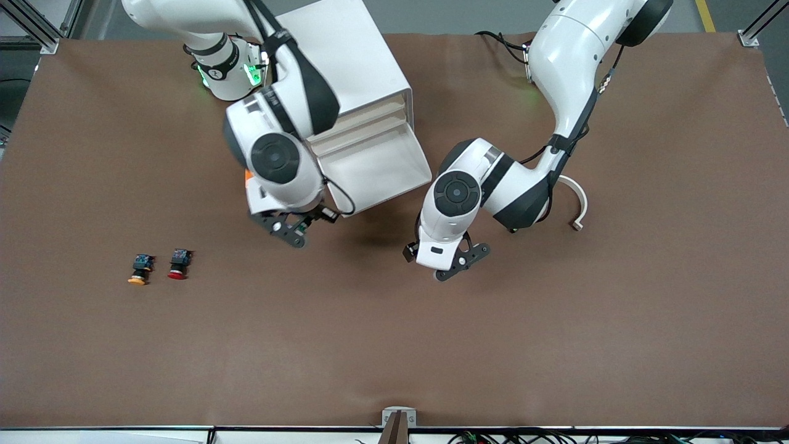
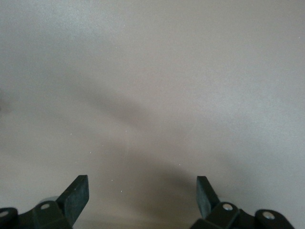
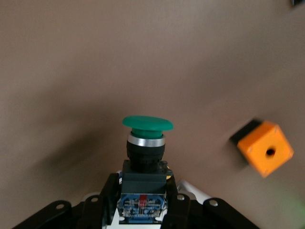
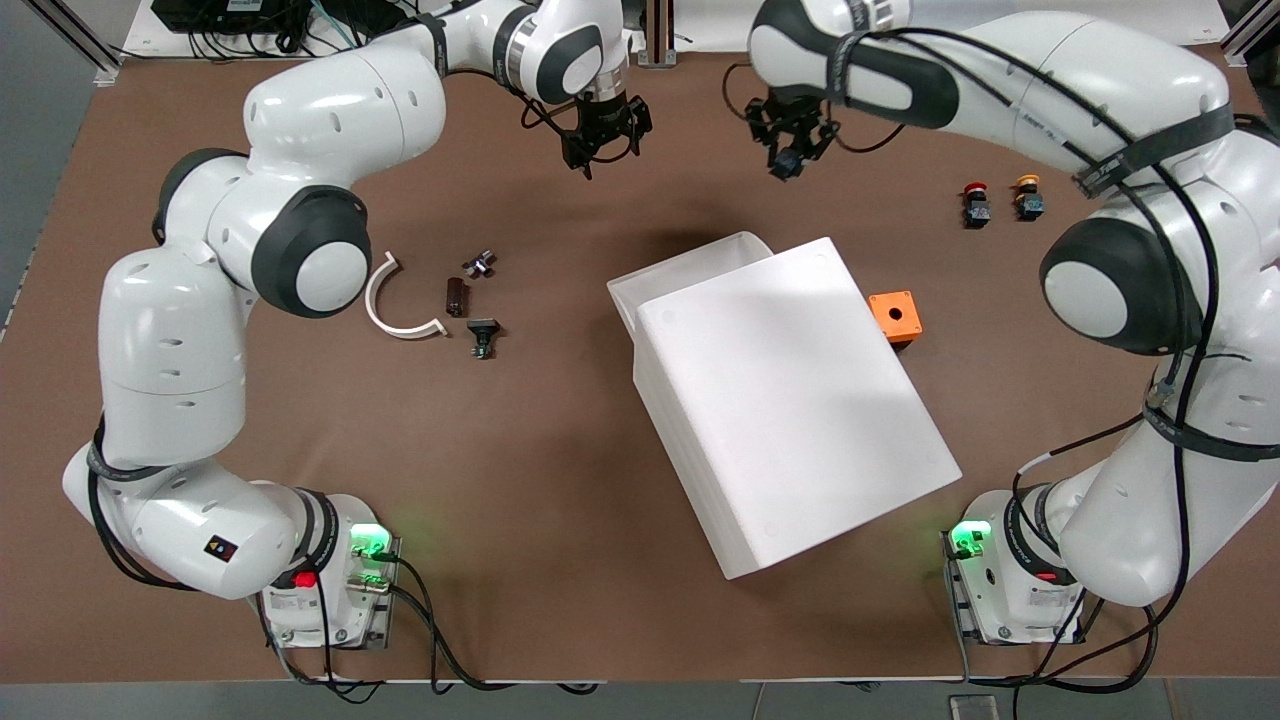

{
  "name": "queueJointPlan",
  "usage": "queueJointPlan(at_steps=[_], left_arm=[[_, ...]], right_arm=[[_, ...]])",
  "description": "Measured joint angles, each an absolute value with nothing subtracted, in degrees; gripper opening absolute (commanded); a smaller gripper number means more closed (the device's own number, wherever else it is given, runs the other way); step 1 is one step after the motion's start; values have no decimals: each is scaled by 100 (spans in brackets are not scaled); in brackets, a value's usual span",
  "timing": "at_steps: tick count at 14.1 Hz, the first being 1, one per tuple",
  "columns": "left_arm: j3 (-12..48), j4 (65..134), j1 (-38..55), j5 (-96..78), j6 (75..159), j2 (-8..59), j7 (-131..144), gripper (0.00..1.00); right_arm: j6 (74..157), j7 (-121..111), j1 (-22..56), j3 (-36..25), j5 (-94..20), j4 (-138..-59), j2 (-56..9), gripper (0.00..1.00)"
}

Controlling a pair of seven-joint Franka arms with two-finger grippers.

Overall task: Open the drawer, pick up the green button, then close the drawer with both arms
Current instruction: 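Lift the green button out of the drawer with the right gripper, then set the green button by the red button while the left gripper closes drawer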

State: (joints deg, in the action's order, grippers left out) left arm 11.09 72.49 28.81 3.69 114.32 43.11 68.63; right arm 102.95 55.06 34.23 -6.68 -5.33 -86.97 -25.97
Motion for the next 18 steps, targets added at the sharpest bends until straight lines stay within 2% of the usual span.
queueJointPlan(at_steps=[5, 14, 18], left_arm=[[1124, 7458, 2901, 372, 11509, 4315, 6863, 99], [1369, 8001, 3186, 372, 11983, 4327, 6866, 99], [1377, 8122, 3452, 372, 11989, 4328, 6931, 99]], right_arm=[[10971, 3541, 2576, -673, -524, -9130, -2629, 0], [13017, 1391, 1546, -675, -239, -10444, -2911, 0], [13308, 953, 1303, -672, -168, -10629, -3024, 0]])
